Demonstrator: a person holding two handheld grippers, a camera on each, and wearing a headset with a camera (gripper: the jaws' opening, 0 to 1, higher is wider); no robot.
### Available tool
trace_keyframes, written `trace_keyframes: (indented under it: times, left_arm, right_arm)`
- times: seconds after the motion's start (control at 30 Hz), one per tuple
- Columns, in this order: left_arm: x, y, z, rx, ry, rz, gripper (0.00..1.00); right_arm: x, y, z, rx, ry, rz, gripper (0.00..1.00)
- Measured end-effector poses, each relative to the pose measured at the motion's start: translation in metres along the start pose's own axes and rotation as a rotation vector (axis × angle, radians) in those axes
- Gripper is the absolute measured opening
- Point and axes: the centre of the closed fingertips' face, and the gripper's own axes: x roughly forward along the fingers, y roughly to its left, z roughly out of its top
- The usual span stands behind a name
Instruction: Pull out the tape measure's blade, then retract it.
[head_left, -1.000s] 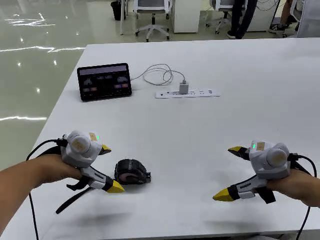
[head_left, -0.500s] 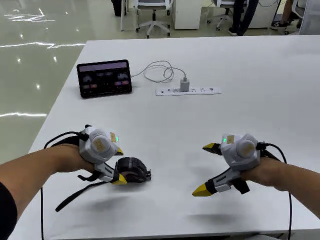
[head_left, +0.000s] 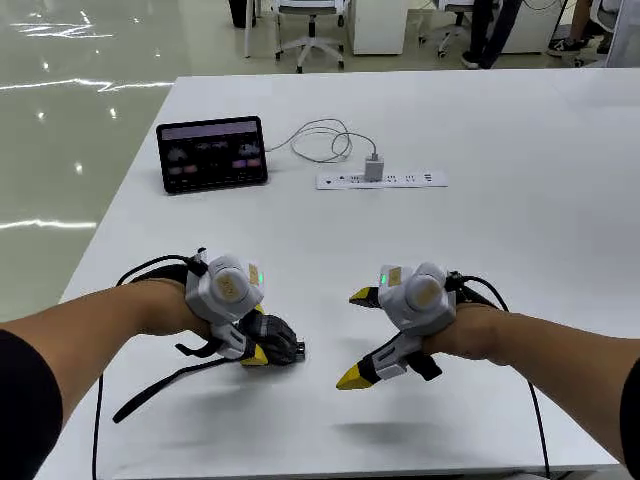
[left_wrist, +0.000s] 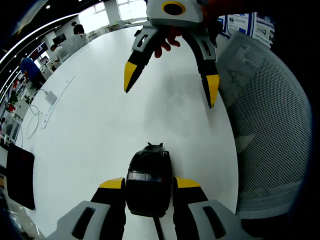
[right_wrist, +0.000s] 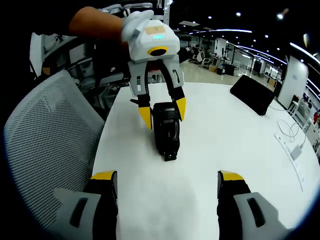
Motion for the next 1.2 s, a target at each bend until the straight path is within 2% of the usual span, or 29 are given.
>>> trace_keyframes:
  times: [0.03,0.1,0.23,0.37,0.43,0.53,0.6,0.77,1.2]
  left_arm:
    - [0.002,-0.005,0.0,-0.011,0.001,-0.027,0.31]
    - [0.002,-0.006,0.0,0.027,0.013,-0.029,0.3]
    - [0.001,-0.006,-0.001,0.01,0.007,-0.03,0.3]
    - [0.001,-0.005,-0.002,-0.023,0.007,-0.031,0.3]
    - [0.001,-0.005,-0.002,-0.02,0.005,-0.033,0.3]
    - [0.0,-0.006,-0.002,-0.018,-0.003,-0.032,0.3]
    - [0.0,-0.006,-0.002,-0.016,-0.01,-0.029,0.3]
    - [0.0,-0.005,-0.002,-0.014,-0.01,-0.026,0.3]
    - [0.001,-0.004,-0.002,-0.018,-0.014,-0.024,0.3]
  right_arm:
    - [0.002,-0.001,0.0,-0.002,0.005,0.0,0.76]
    - [0.007,-0.001,-0.001,0.003,0.014,0.005,0.73]
    - [0.017,-0.006,-0.001,-0.018,0.037,-0.009,0.73]
    - [0.026,-0.01,0.003,-0.008,0.034,-0.017,0.64]
    - [0.031,-0.008,0.005,0.021,0.019,-0.002,0.62]
    - [0.039,-0.001,0.0,0.004,0.046,0.038,0.59]
    - [0.043,-0.002,-0.001,-0.027,0.063,0.032,0.51]
    - [0.05,-0.003,-0.004,-0.03,0.082,0.058,0.48]
    - [0.071,0.001,-0.006,-0.08,0.11,0.077,0.25]
